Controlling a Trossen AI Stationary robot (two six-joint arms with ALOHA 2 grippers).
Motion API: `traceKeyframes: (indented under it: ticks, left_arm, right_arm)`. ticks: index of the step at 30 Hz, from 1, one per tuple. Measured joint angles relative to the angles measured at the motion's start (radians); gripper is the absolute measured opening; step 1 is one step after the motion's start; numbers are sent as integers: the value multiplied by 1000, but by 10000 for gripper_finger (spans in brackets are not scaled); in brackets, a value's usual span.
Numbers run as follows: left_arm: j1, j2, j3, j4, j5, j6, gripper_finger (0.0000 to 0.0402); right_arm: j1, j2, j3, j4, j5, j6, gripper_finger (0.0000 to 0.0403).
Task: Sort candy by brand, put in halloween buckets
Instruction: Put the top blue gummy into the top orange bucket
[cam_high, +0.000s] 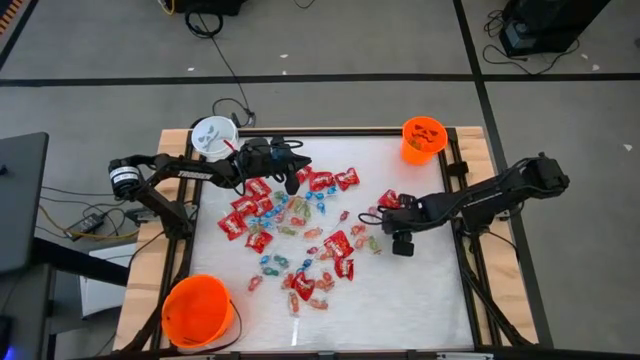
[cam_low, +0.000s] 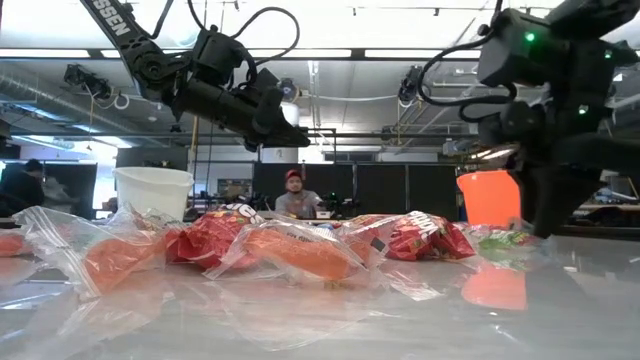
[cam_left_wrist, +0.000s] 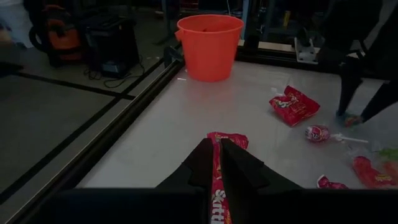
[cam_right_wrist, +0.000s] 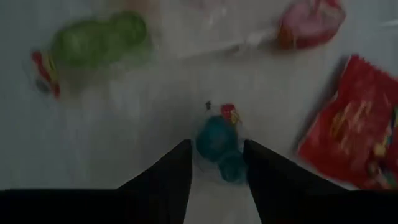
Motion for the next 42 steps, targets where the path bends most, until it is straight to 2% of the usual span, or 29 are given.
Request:
traceKeyframes:
  ticks: [3, 7, 9, 11, 14, 18, 21, 24, 28, 33, 36, 42]
  left_arm:
    - [0, 0, 0, 0, 0, 0, 37]
    - [0, 0, 0, 0, 0, 0, 37]
    - [0, 0, 0, 0, 0, 0, 37]
    - [0, 0, 0, 0, 0, 0, 37]
    - [0, 0, 0, 3, 0, 0, 37]
    - [0, 0, 0, 17, 0, -3, 37]
    - [0, 0, 0, 14, 0, -10, 37]
    - [0, 0, 0, 8, 0, -12, 37]
    - [0, 0, 0, 7, 2, -12, 37]
    - [0, 0, 0, 7, 9, -12, 37]
    - [0, 0, 0, 9, 10, -12, 37]
    - [0, 0, 0, 8, 12, -12, 37]
  right_arm:
    - [-20, 0, 3, 20, -4, -16, 116]
    - [-57, 0, 31, 25, -5, -25, 33]
    - [-77, 0, 52, 21, -11, -36, 12]
    - [-105, 0, 90, 18, 27, 12, 12]
    - [-162, 0, 195, -7, 165, 120, 7]
    - [-258, 0, 385, -109, 284, 14, 6]
    - [-372, 0, 520, -205, 362, -63, 4]
    - [-525, -1, 618, -313, 402, -6, 3]
    - [-750, -1, 651, -393, 342, 44, 4]
    - [-979, 30, 652, -418, 140, 42, 5]
    - [-1067, 68, 652, -425, 65, 28, 5]
    - [-1141, 194, 652, -529, 53, 1, 6]
